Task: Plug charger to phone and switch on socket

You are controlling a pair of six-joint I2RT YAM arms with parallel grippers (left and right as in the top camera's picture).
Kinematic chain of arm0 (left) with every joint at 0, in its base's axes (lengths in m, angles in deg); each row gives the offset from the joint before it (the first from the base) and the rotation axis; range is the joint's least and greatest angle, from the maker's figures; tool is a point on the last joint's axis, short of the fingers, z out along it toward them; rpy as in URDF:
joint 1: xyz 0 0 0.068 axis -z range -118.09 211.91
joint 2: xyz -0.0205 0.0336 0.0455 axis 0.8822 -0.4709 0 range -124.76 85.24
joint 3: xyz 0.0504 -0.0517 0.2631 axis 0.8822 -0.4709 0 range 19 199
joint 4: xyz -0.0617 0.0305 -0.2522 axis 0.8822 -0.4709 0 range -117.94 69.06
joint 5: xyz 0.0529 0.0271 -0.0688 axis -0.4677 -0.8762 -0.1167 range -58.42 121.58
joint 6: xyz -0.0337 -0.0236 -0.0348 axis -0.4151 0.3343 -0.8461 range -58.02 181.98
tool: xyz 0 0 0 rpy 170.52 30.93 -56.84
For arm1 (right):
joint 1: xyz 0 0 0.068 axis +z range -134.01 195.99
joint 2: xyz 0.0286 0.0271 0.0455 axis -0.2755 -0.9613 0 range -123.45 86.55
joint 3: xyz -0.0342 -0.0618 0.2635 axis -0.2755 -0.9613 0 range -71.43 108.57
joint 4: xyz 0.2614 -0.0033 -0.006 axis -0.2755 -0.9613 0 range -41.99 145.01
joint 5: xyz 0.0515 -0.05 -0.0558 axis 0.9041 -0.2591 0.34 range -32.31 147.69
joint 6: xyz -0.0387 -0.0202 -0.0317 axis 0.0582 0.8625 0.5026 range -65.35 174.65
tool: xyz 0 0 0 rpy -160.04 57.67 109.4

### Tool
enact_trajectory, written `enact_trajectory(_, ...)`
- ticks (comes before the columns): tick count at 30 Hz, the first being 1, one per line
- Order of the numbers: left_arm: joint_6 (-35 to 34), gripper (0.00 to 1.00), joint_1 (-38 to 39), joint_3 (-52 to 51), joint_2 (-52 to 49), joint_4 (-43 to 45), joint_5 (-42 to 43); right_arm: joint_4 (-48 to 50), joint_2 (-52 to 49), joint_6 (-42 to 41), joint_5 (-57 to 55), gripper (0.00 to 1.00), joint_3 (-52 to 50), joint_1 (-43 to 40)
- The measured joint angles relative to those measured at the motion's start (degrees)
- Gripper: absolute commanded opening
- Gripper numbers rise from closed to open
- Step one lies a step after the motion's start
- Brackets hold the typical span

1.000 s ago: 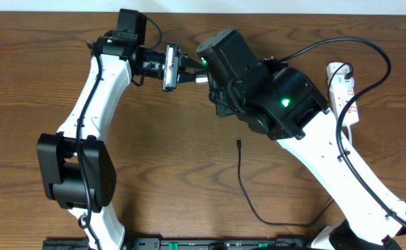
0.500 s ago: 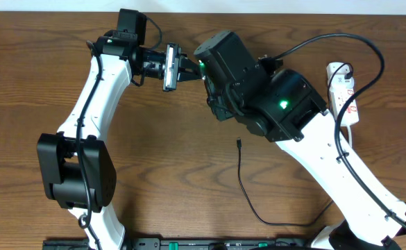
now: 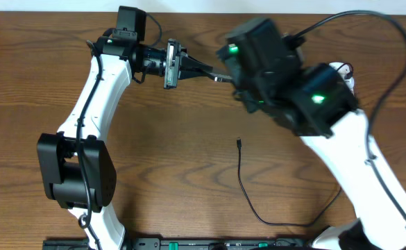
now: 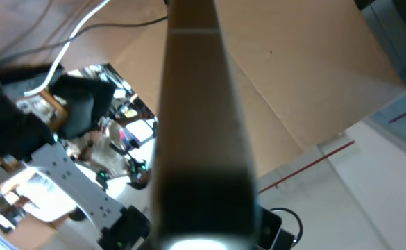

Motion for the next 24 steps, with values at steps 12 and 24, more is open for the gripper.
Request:
enact_trajectory(12,-0.24,0.07,0.00,0.00,0.00,19.34,0.11,-7.82,3.67,18.29,0.39,0.99,0.02,-13.92)
enact_trajectory(24,0.68,0.07,0.00,0.00,0.00,33.42,0.52,-10.27,3.26,50.29,12.98,0.98,0.02,-27.63)
